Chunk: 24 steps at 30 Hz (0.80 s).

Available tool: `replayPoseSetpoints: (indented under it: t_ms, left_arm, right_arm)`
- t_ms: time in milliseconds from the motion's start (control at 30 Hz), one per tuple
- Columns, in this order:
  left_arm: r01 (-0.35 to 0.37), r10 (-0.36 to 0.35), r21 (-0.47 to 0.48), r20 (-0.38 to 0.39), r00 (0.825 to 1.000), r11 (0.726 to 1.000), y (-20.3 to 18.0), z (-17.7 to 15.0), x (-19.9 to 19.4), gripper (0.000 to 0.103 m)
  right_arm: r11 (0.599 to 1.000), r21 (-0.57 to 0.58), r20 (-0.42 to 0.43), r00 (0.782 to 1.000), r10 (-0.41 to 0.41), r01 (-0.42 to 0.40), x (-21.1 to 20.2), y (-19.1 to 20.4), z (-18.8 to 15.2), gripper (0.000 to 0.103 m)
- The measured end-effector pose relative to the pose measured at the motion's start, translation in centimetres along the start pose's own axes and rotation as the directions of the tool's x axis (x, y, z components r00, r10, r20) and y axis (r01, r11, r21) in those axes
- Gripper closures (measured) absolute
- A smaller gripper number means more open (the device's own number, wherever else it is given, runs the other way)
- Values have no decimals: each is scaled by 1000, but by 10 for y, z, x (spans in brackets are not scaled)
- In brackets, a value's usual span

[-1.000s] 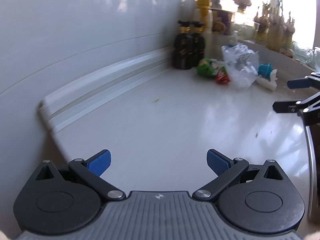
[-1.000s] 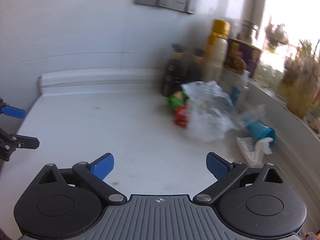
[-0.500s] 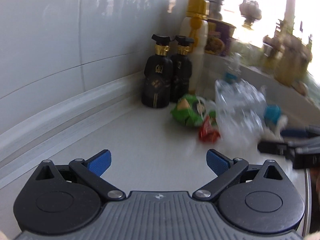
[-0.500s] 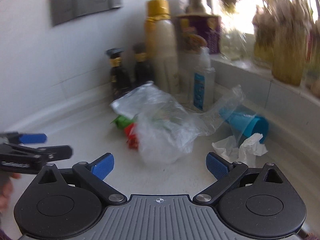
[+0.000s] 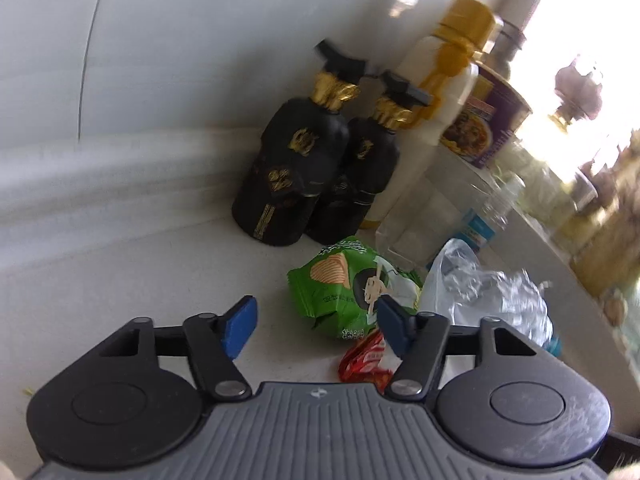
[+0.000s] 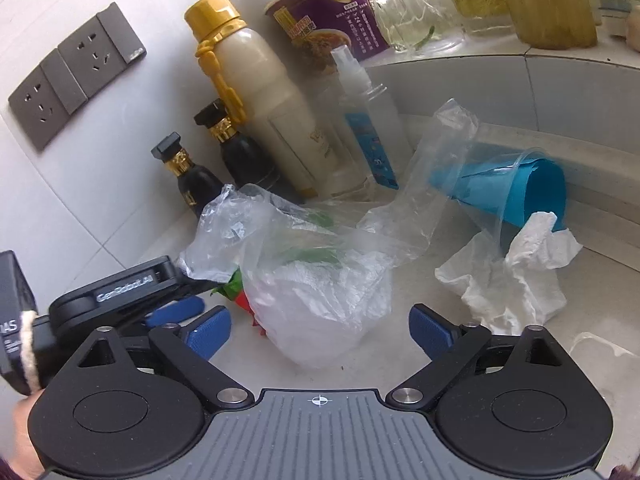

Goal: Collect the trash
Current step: 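Close the left tool on the green chip bag while the right tool grasps the clear plastic bag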

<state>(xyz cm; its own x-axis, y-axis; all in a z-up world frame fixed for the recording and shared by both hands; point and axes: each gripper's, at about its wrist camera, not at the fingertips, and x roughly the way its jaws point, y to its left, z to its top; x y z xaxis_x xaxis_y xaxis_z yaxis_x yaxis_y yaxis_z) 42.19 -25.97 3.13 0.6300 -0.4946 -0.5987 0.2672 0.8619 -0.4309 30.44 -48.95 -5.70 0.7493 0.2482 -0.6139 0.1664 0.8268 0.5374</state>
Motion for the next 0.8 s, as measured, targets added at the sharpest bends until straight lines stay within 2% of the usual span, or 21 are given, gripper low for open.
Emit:
replayPoseSetpoints:
  t_ms: [100, 167, 233, 267, 333, 367, 433, 533, 800]
  left_arm:
    - [64, -65, -86, -3, 998, 994, 8, -3, 6, 64]
    - [76, -76, -105, 8, 997, 992, 10, -4, 8, 71]
    - [79, -77, -113, 22, 997, 990, 11, -5, 9, 83]
    - [79, -76, -118, 25, 997, 990, 11, -4, 9, 82]
    - [55, -51, -113, 36, 998, 992, 10, -4, 8, 84]
    - [45, -40, -108, 49, 998, 993, 9, -4, 7, 85]
    - [45, -38, -104, 70, 997, 994, 9, -5, 4, 87]
    - [39, -31, -87, 94, 995, 995, 7, -4, -1, 87]
    - [2, 1, -23, 140, 990, 1000, 0, 2, -23, 88]
  right_arm:
    - [1000, 6, -5, 1000, 14, -14, 4, 0, 1, 15]
    - [1000, 15, -11, 1000, 18, -17, 8, 0, 1, 26]
    - [1000, 17, -12, 1000, 11, -10, 11, 1, 0, 40]
    - [1000, 17, -9, 1000, 7, -7, 13, 1, -1, 43]
    - [1000, 14, -7, 1000, 6, -6, 15, 2, -2, 66]
    - [1000, 13, -5, 1000, 4, -4, 16, 2, -2, 70]
    - [1000, 9, 0, 1000, -10, 10, 18, 2, -4, 86]
    - [1000, 11, 9, 1000, -11, 11, 16, -1, -5, 94]
    - [1000, 14, 45, 999, -20, 19, 0, -1, -1, 99]
